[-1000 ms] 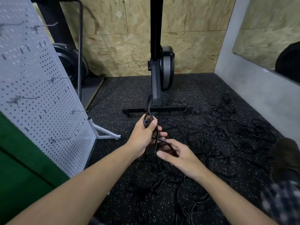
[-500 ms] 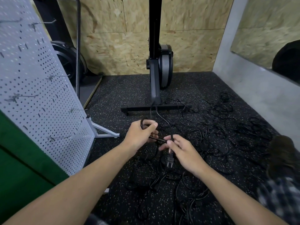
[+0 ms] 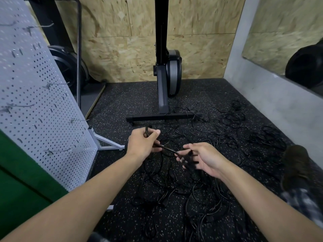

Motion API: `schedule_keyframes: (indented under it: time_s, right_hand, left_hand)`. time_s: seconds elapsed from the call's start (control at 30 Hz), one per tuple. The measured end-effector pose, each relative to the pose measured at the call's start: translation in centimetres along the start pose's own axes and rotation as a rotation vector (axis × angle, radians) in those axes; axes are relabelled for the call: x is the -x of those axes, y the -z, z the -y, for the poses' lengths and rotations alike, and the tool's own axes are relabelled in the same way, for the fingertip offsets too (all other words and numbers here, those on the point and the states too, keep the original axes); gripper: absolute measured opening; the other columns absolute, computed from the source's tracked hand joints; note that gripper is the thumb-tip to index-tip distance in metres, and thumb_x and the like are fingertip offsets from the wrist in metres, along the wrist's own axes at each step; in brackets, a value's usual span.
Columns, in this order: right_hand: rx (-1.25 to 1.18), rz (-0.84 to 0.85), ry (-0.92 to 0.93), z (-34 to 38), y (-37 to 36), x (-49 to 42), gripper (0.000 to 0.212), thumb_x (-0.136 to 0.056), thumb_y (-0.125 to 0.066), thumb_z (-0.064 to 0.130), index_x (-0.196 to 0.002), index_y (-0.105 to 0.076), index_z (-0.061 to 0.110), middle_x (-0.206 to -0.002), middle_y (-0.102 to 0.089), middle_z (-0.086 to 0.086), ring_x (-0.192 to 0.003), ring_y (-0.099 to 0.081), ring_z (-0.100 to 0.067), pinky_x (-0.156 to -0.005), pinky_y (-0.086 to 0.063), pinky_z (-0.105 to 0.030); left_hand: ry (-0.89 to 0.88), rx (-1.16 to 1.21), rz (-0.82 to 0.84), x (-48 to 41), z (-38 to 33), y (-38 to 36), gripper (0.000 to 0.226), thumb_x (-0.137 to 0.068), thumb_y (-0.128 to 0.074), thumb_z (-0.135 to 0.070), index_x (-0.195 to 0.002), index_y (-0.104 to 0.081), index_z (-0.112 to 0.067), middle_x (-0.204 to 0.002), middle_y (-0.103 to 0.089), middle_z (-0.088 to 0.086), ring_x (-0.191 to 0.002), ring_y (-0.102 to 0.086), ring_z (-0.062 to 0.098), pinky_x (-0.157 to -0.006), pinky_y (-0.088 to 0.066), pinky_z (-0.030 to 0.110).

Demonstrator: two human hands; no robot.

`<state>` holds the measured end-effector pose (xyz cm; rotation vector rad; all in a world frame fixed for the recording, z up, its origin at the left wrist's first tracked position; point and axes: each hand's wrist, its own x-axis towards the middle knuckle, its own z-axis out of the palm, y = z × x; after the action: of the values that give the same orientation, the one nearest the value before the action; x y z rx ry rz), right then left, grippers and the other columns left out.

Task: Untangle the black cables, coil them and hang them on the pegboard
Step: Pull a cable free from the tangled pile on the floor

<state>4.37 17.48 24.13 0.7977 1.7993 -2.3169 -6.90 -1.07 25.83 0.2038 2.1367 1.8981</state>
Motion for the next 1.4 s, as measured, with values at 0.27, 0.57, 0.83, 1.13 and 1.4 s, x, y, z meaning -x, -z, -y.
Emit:
schedule_keyframes:
  time_s: [0.27,0.57,0.83,1.13,1.4]
  right_hand:
    - [0.77,-0.148,0.09,-0.5,0.5,0.5,0.049,-0.11,-0.039,0.048,-0.131,-0.065,0.012,-0.125,-0.068,0.005,-0.122,-0.064,-0.019,-0.108,-0.045,-0.04]
    - [0.718,0.031,0.428,1.5,-0.8,2.3,0.022,-0.109,-0.051,0.024,-0.121,-0.07,0.027,-0.079,-0.069,0.007,-0.07,-0.065,-0.01,-0.07,-0.056,-0.031]
    - [0.981,-0.042,0.477,5.3,0.2,5.7,0.03,-0.111,-0.044,0.026,-0.105,-0.073,0.03,-0.076,-0.053,0.01,-0.062,-0.047,-0.003,-0.063,-0.042,-0.03]
    - [0.893,-0.075,0.393,9.4,1.4,9.5,0.026,-0.109,-0.05,0.031,-0.103,-0.073,0.02,-0.066,-0.042,0.005,-0.06,-0.04,-0.011,-0.056,-0.038,-0.026]
    - [0.683,-0.163,0.398,7.3,2.7,9.1,0.027,-0.111,-0.048,0.028,-0.103,-0.07,0.015,-0.065,-0.039,0.008,-0.057,-0.037,-0.009,-0.051,-0.035,-0.023]
  left_hand:
    - [0.095,0.157,0.024,0.2,-0.3,0.7,0.016,-0.098,-0.071,-0.018,-0.103,-0.072,-0.003,-0.084,-0.065,0.015,-0.074,-0.069,0.021,-0.063,-0.063,0.03]
    - [0.06,0.21,0.255,1.4,-1.5,-0.5,0.02,-0.098,-0.07,-0.021,-0.111,-0.075,-0.007,-0.09,-0.068,0.013,-0.066,-0.068,0.012,-0.072,-0.064,0.03]
    - [-0.192,-0.46,0.144,1.9,-2.7,-0.6,0.067,-0.087,-0.065,-0.071,-0.127,-0.053,-0.02,-0.119,-0.062,-0.005,-0.108,-0.063,0.016,-0.092,-0.051,0.034]
    - [-0.318,-0.424,0.546,3.5,-3.8,0.1,0.055,-0.087,-0.053,-0.082,-0.101,-0.075,-0.033,-0.107,-0.075,-0.019,-0.106,-0.066,-0.001,-0.101,-0.046,0.031]
    - [-0.342,-0.57,0.493,2.6,-1.7,-0.2,0.018,-0.107,-0.057,-0.021,-0.1,-0.074,-0.019,-0.093,-0.079,-0.01,-0.093,-0.071,0.001,-0.085,-0.049,0.025]
